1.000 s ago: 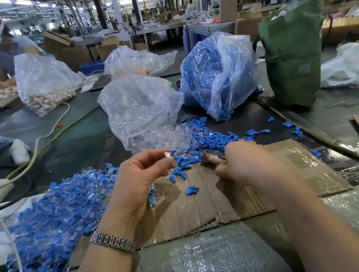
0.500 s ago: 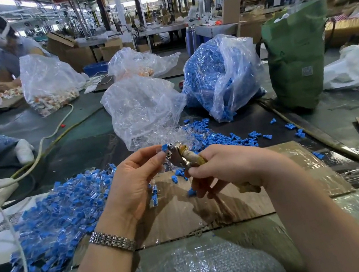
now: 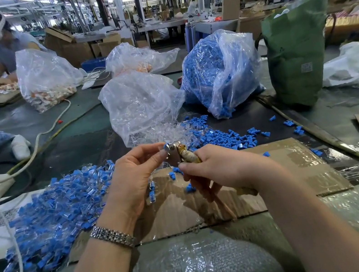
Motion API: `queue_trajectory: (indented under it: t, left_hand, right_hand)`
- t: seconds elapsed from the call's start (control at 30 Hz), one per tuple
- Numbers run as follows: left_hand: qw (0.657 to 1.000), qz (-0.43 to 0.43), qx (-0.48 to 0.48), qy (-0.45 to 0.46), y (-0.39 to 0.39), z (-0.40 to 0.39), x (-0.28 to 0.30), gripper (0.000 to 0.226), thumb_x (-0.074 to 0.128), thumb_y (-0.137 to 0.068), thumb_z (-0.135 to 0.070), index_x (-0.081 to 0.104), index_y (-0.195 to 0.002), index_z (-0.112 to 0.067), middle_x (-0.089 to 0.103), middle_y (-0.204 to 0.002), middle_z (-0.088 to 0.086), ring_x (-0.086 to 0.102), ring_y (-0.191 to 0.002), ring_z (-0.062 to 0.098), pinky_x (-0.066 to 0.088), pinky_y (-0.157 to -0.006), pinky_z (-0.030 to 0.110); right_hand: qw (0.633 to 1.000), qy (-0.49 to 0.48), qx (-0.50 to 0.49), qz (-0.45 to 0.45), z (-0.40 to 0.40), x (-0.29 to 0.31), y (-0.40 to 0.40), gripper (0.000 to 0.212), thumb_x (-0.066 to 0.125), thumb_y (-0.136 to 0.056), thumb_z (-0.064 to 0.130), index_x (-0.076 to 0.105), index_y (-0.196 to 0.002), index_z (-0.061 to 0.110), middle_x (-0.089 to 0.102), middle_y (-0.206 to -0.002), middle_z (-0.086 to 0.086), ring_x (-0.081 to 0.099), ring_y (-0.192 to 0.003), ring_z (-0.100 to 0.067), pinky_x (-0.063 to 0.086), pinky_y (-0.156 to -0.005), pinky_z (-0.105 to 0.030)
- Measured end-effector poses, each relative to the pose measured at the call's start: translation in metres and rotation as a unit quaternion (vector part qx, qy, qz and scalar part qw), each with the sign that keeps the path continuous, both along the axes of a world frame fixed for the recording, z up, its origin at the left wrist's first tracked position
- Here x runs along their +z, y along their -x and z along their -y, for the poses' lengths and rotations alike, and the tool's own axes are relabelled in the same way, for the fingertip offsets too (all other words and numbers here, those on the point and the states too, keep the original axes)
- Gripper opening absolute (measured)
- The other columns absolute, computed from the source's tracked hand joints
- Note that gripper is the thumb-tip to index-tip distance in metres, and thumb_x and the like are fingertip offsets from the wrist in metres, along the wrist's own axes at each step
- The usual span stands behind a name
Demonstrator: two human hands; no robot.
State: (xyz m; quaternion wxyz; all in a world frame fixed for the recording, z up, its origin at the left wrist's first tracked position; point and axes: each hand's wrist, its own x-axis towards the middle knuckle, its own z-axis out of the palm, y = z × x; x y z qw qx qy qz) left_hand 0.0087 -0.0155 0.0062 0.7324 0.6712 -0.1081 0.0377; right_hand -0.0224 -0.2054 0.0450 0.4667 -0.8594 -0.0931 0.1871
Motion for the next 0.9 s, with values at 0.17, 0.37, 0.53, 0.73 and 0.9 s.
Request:
queue_trajectory:
  t: [0.17,0.37,0.53,0.73,0.9]
  left_hand:
    - [1.000,0.006,0.012,-0.022,0.001,0.000,0.001,0.027,0.077,-0.073,-0.021,0.078,-0.099,-0.013,0.080,-0.095,0.000,0.073,-0.090,0.005,0.054,-0.078,0.013]
    - [0.986,0.049,0.119,-0.105,-0.004,-0.006,-0.004,0.012,0.077,-0.087,-0.013,0.076,-0.094,-0.023,0.077,-0.089,-0.004,0.069,-0.085,0.001,0.053,-0.075,0.012]
    - [0.852,0.103,0.296,-0.420,-0.008,-0.009,-0.014,0.014,0.066,-0.089,-0.012,0.072,-0.096,-0.023,0.060,-0.099,-0.005,0.056,-0.103,0.021,0.040,-0.090,0.038]
    - [0.783,0.181,0.120,-0.582,-0.008,0.015,-0.022,0.050,0.048,-0.100,-0.013,0.052,-0.141,-0.042,0.050,-0.146,-0.017,0.033,-0.142,0.010,0.003,-0.119,0.043]
    - [0.768,0.163,0.080,-0.614,-0.011,0.017,-0.029,0.052,0.042,-0.104,-0.010,0.049,-0.143,-0.042,0.052,-0.146,-0.020,0.034,-0.145,0.009,-0.011,-0.123,0.050]
  right_hand:
    - [1.000,0.025,-0.011,0.008,-0.002,-0.007,-0.003,0.045,0.050,-0.103,0.045,0.066,-0.087,0.007,0.065,-0.059,0.000,0.066,-0.061,-0.022,0.059,-0.077,-0.049]
    - [0.996,0.068,-0.064,0.010,0.009,0.002,-0.008,0.052,0.054,-0.095,0.061,0.064,-0.093,0.010,0.071,-0.073,-0.004,0.069,-0.065,-0.023,0.057,-0.073,-0.043]
    - [0.926,0.321,-0.176,0.090,0.029,-0.004,-0.015,0.031,0.058,-0.094,0.047,0.055,-0.082,0.019,0.062,-0.084,0.000,0.057,-0.072,-0.016,0.038,-0.056,-0.031]
    - [0.881,0.430,-0.185,0.074,0.038,-0.019,-0.011,0.038,0.064,-0.090,0.054,0.048,-0.091,0.020,0.059,-0.115,-0.009,0.052,-0.108,-0.031,0.049,-0.095,-0.047]
    - [0.864,0.452,-0.193,0.111,0.030,-0.016,-0.014,0.056,0.060,-0.092,0.058,0.054,-0.128,0.016,0.045,-0.136,-0.011,0.038,-0.130,-0.033,0.036,-0.103,-0.055]
